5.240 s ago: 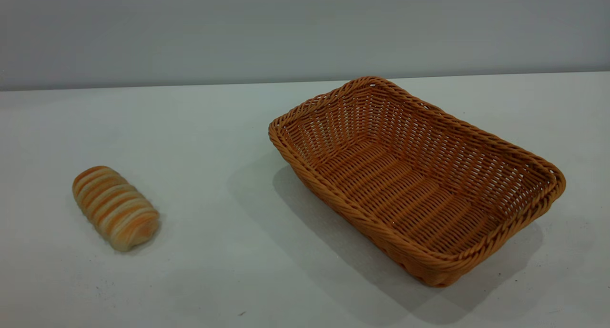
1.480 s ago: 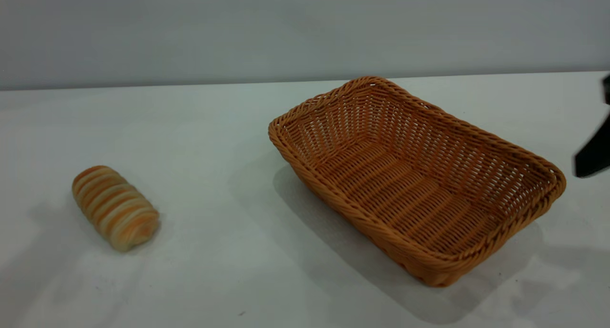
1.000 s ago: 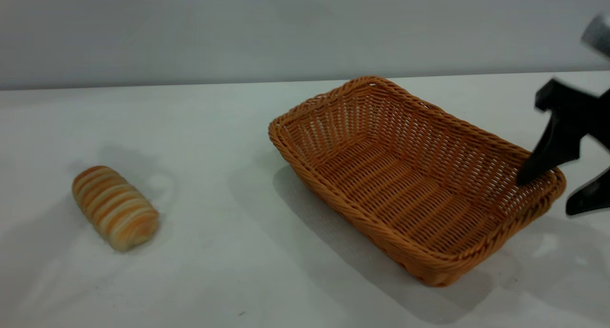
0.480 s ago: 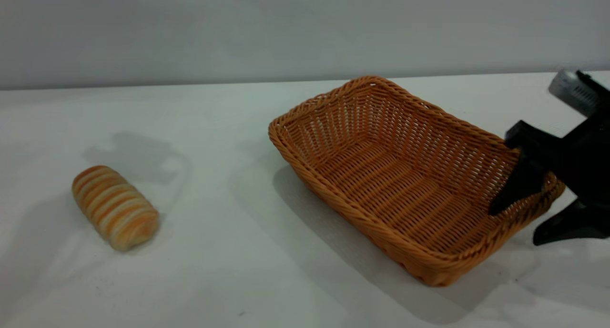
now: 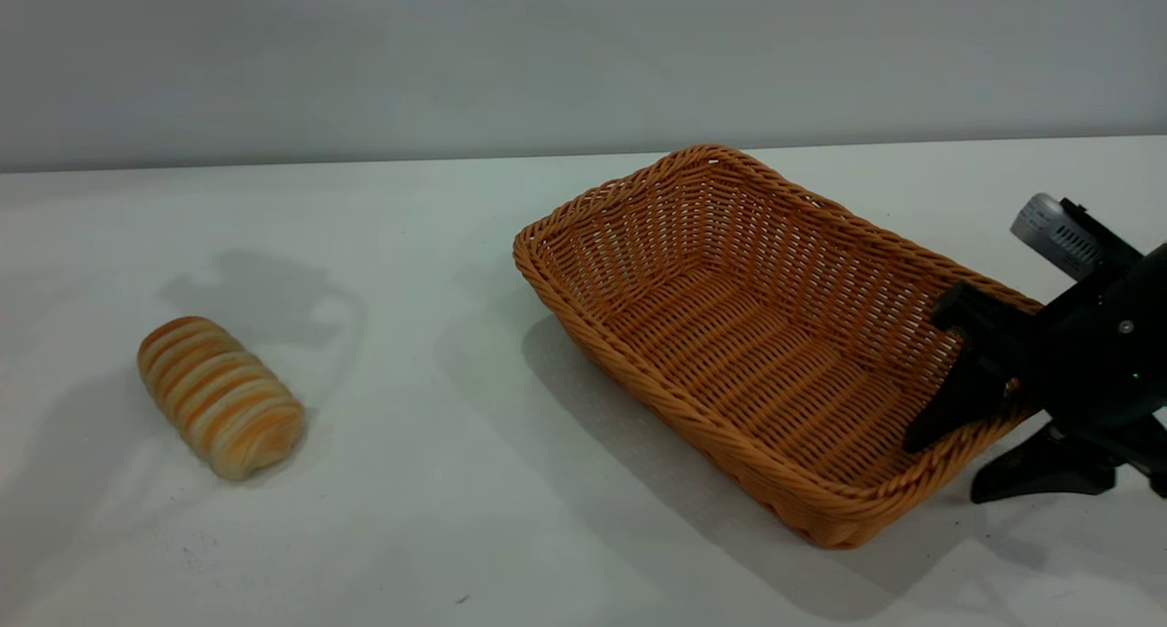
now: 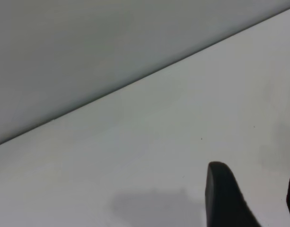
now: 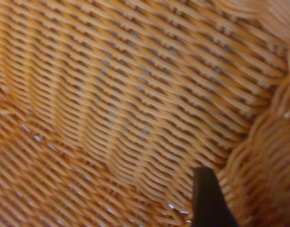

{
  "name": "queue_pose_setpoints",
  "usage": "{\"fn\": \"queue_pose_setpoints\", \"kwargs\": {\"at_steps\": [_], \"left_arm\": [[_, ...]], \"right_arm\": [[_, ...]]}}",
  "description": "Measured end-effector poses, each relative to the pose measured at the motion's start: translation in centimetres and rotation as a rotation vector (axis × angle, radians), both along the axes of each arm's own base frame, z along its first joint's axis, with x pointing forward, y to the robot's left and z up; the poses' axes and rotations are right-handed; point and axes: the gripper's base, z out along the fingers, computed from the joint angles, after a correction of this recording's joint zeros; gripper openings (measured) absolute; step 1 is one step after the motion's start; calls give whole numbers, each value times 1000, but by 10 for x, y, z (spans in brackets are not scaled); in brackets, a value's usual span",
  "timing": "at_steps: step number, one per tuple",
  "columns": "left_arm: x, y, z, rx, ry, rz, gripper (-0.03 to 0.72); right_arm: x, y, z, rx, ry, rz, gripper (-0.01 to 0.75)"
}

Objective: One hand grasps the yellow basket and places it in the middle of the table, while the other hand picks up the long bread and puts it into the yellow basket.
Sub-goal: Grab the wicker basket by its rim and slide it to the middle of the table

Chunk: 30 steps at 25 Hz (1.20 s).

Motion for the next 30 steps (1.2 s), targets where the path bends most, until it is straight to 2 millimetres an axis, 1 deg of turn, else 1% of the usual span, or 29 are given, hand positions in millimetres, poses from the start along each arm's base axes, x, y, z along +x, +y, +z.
{"fn": "queue_pose_setpoints", "kwargs": {"at_steps": [2, 3, 9, 13, 16, 22, 25, 27, 30], "left_arm": [[0, 0, 0, 1, -2, 0, 395], [0, 0, 0, 1, -2, 0, 395], [0, 0, 0, 3, -1, -3, 395], [0, 0, 0, 3, 0, -4, 395], [0, 0, 0, 2, 5, -6, 395], [-1, -1, -1, 1, 15, -10, 395], [-1, -1, -1, 1, 17, -11, 395], [-1, -1, -1, 1, 17, -11, 395], [-1, -1, -1, 1, 17, -11, 395]], "right_arm": [[1, 1, 1, 13, -11, 6, 293], [1, 1, 1, 16, -13, 0, 262], [2, 3, 0, 28, -43, 46, 258], [9, 11, 5, 75, -93, 147, 258], [19, 26, 14, 98, -137, 257, 258], [36, 69, 32, 27, -157, 509, 258], [41, 82, 39, -50, -131, 616, 257], [43, 88, 43, -107, -108, 663, 257], [46, 95, 48, -166, -93, 685, 255]]}}
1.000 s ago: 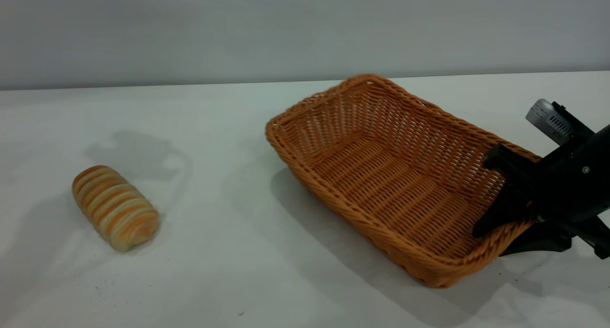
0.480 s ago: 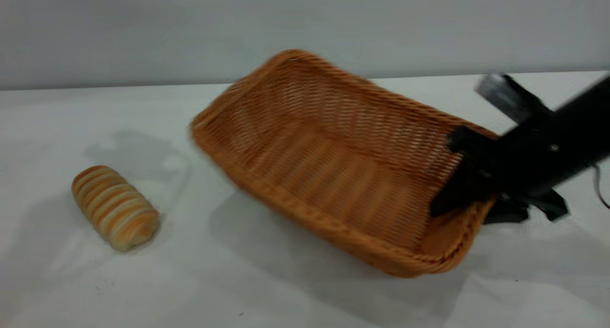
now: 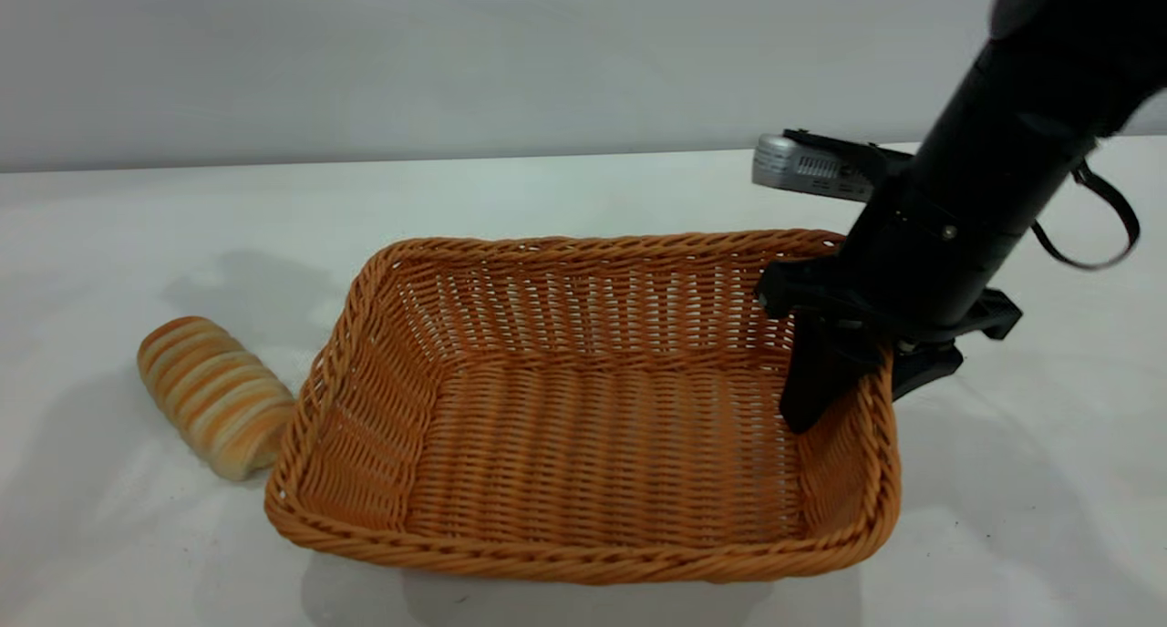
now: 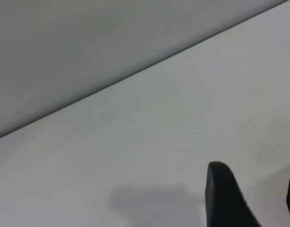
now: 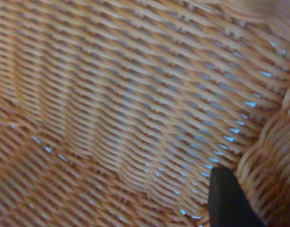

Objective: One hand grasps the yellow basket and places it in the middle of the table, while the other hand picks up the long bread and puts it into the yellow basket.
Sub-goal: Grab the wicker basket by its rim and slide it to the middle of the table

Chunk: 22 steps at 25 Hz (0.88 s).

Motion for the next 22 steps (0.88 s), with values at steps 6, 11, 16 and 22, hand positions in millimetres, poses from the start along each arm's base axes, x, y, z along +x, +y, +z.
{"fn": "queue_pose_setpoints", "kwargs": {"at_steps": [6, 11, 16, 22], "left_arm": [[0, 0, 0, 0, 5, -2, 395], [-1, 0, -1, -1, 16, -6, 395], [-2, -1, -2, -3, 29, -11, 395], [-2, -1, -2, -3, 29, -11, 395]], "right_arm": [[2, 15, -12, -10, 31, 16, 252], [-5, 28, -30, -26, 58, 35, 247], [-5, 29, -30, -34, 32, 60, 247], [0, 25, -17, -48, -28, 85, 459]]}}
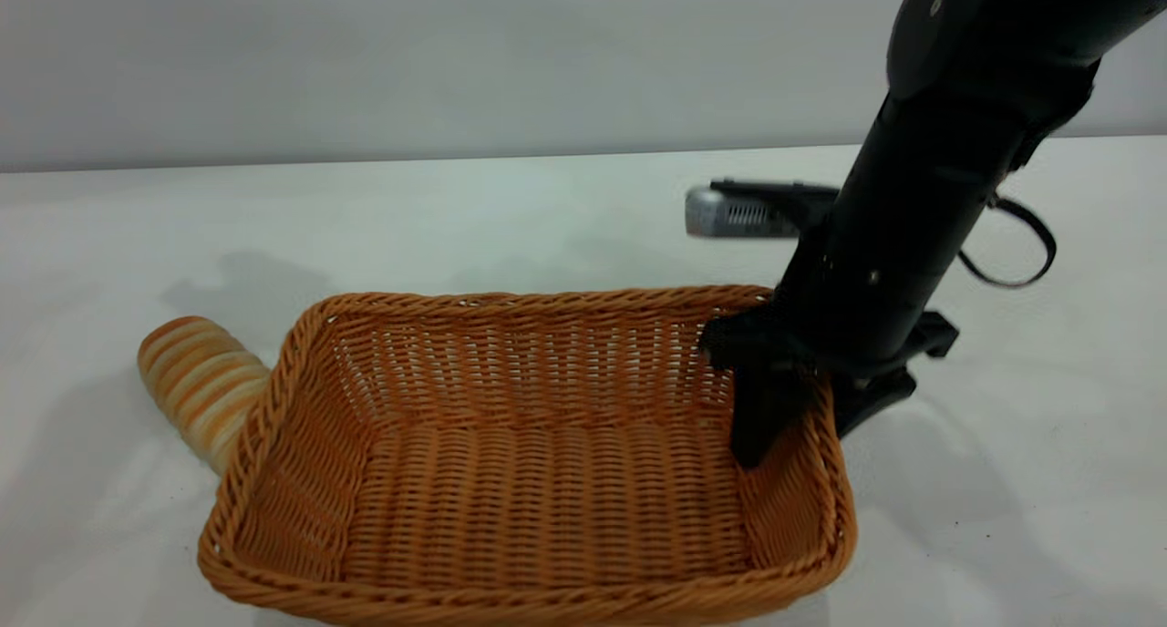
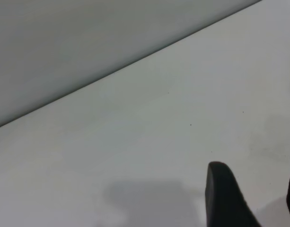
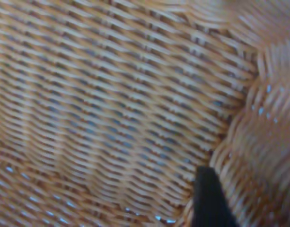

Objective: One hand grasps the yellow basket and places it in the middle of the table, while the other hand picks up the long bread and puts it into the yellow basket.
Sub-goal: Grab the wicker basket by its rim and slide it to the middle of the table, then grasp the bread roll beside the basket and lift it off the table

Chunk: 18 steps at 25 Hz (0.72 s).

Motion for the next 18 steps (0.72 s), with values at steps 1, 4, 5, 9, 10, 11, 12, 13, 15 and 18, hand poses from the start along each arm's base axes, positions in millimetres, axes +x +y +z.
{"fn": "queue_pose_setpoints", "kwargs": {"at_steps": [1, 4, 5, 9, 10, 11, 12, 13, 15, 18], "left_arm": [[0, 0, 0, 0, 2, -1, 395], [-1, 0, -1, -1, 10, -4, 395], [-1, 0, -1, -1, 13, -5, 395], [-2, -1, -1, -2, 25, -10, 395], [-2, -1, -2, -3, 28, -12, 395], [-2, -1, -2, -3, 32, -13, 395], [-3, -1, -2, -3, 37, -15, 395], [-4, -1, -3, -4, 46, -20, 395], [-5, -2, -3, -3, 63, -29, 395], [-8, -3, -5, -3, 95, -44, 395]], "right_arm": [[1, -1, 5, -1, -15, -1, 494], [6, -9, 16, -15, -53, -8, 532], [8, -13, 20, -24, -65, -7, 533], [16, -32, 43, -64, -139, -23, 532], [18, -38, 52, -71, -162, -33, 532], [20, -45, 63, -82, -197, -41, 532], [22, -53, 76, -91, -233, -54, 532], [23, -60, 90, -99, -272, -69, 531], [22, -70, 119, -116, -353, -82, 531], [12, -78, 163, -128, -476, -86, 529]]}}
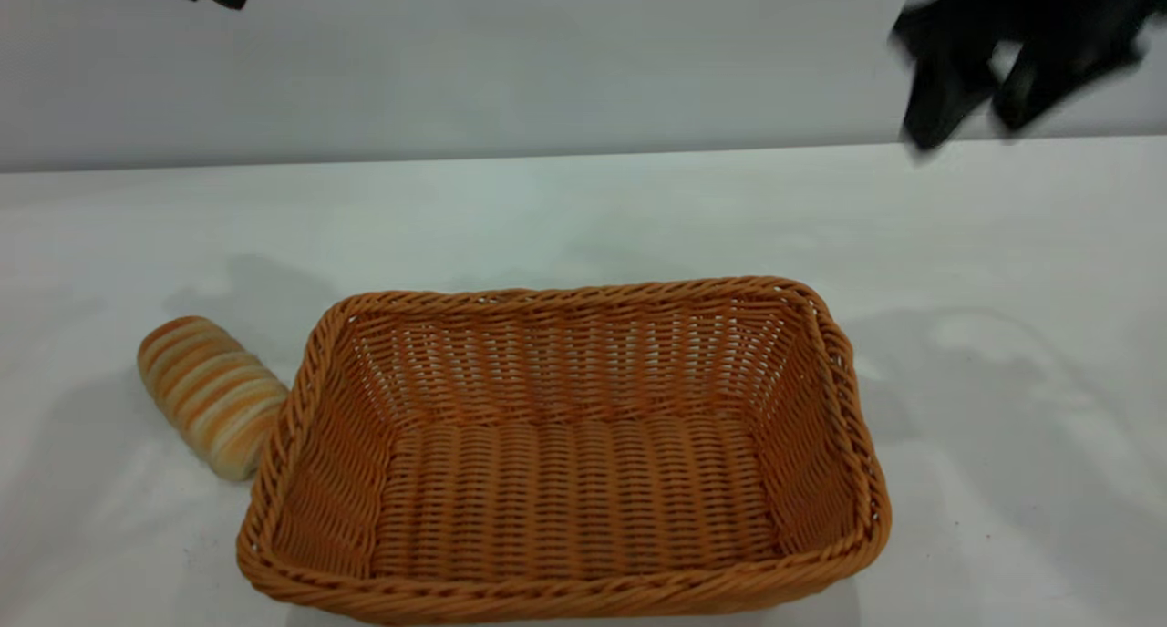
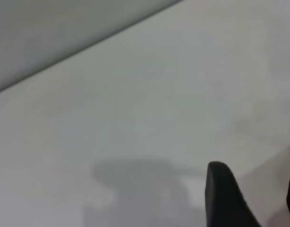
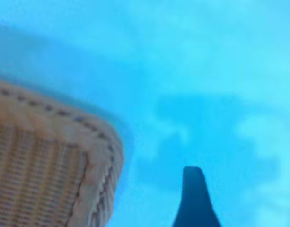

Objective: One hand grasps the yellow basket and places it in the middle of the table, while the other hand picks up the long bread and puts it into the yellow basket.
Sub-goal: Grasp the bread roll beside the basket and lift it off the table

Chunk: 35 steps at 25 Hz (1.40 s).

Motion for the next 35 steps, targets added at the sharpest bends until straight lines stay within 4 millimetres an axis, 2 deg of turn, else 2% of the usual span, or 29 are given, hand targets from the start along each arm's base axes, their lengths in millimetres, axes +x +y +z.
{"fn": "queue_pose_setpoints", "kwargs": {"at_steps": [4, 9, 12, 14, 16, 19, 24, 30, 35], "left_arm": [[-7, 0, -5, 20, 86, -33, 395], [-19, 12, -12, 79, 248, -11, 395], [-25, 23, -18, 92, 348, 22, 395], [-27, 24, -23, 91, 402, 22, 395], [-29, 24, -29, 90, 443, 17, 395], [-28, 24, -39, 89, 485, 14, 395], [-32, 28, -75, 143, 546, 18, 395], [-32, 30, -108, 162, 581, 21, 395], [-27, 30, -131, 168, 583, 27, 395]], "right_arm": [[-23, -7, 53, 17, -119, 0, 509], [-66, -18, 107, 39, -255, 17, 501], [-100, -26, 130, 77, -321, 17, 501], [-125, -31, 136, 111, -348, 22, 501], [-155, -36, 131, 145, -357, 29, 501], [-193, -44, 111, 174, -344, 33, 496], [-244, -54, 76, 219, -317, 36, 486], [-284, -58, 51, 268, -281, 69, 481], [-307, -61, 42, 318, -306, 88, 477]]}}
